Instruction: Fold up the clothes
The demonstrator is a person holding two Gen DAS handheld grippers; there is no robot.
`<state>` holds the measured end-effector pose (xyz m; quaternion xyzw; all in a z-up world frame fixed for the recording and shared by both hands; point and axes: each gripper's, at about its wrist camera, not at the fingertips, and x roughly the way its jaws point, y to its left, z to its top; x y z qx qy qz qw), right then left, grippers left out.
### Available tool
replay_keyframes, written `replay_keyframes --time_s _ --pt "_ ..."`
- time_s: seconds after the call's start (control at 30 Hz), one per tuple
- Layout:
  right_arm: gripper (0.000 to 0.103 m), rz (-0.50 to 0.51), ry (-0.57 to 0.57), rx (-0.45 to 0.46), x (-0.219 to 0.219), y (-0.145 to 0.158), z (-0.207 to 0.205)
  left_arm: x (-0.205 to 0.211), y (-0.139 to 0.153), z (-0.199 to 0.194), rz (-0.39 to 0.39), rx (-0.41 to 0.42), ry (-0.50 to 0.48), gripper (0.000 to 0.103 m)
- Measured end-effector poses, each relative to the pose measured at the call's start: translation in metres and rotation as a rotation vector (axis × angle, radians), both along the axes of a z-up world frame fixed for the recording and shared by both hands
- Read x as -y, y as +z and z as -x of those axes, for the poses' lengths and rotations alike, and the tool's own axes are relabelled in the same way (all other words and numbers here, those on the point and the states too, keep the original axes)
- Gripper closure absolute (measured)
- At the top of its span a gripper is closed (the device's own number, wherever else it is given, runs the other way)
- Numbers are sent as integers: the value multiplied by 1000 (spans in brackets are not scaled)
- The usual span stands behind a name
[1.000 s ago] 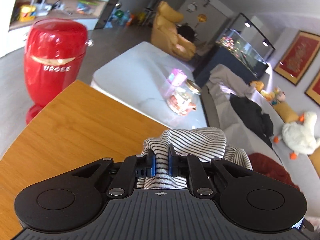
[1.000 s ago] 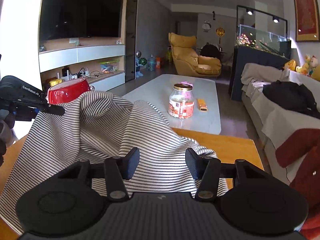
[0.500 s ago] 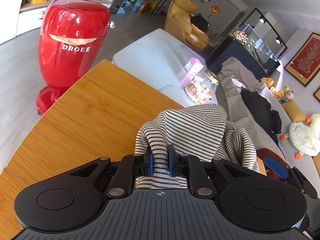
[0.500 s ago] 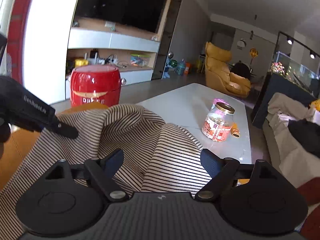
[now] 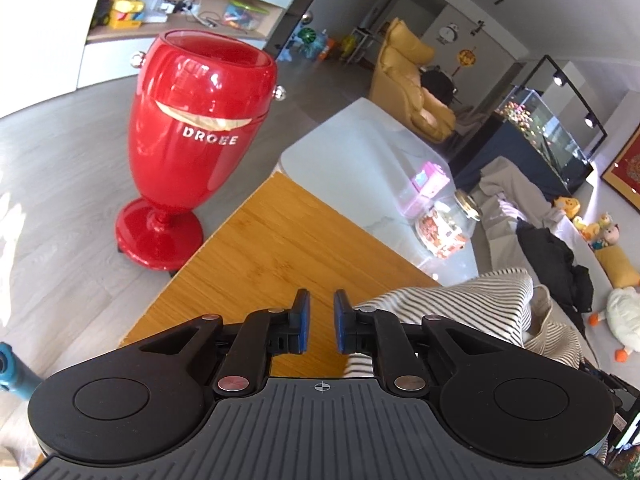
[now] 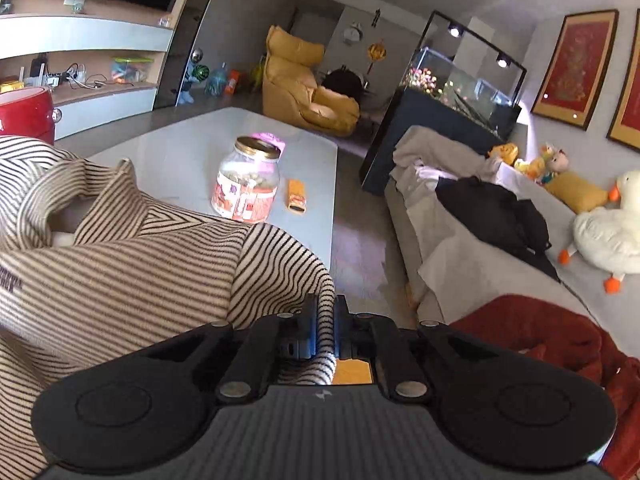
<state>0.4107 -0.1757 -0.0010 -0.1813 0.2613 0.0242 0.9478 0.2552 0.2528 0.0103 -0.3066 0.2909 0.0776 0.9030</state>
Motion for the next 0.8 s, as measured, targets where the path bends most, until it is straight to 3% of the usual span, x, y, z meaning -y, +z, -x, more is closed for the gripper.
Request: replay_keyframes --time_s 0.07,0.17,0.33,0.47,0.57,0.6,0.73,0.8 --pt "96 -42 0 -49 11 -8 2 3 9 7 0 42 -25 86" --pt "96 -107 9 -102 25 -17 9 23 23 14 -30 105 -99 54" --pt "96 -103 60 -131 34 -21 35 89 23 7 -57 119 -440 33" --pt "97 -62 128 -157 38 -20 67 136 -1 -1 -82 58 -630 32" --pt "97 -72 147 -162 48 -8 90 150 -23 -3 -63 -30 -689 31" --pt "96 -84 147 -157 53 -2 96 152 -25 3 -83 -13 -695 31" --pt "96 -252 169 -96 61 47 109 151 -25 27 -58 -27 -732 27" --pt "92 -372 226 -114 54 69 105 150 -25 42 -25 -48 -757 27"
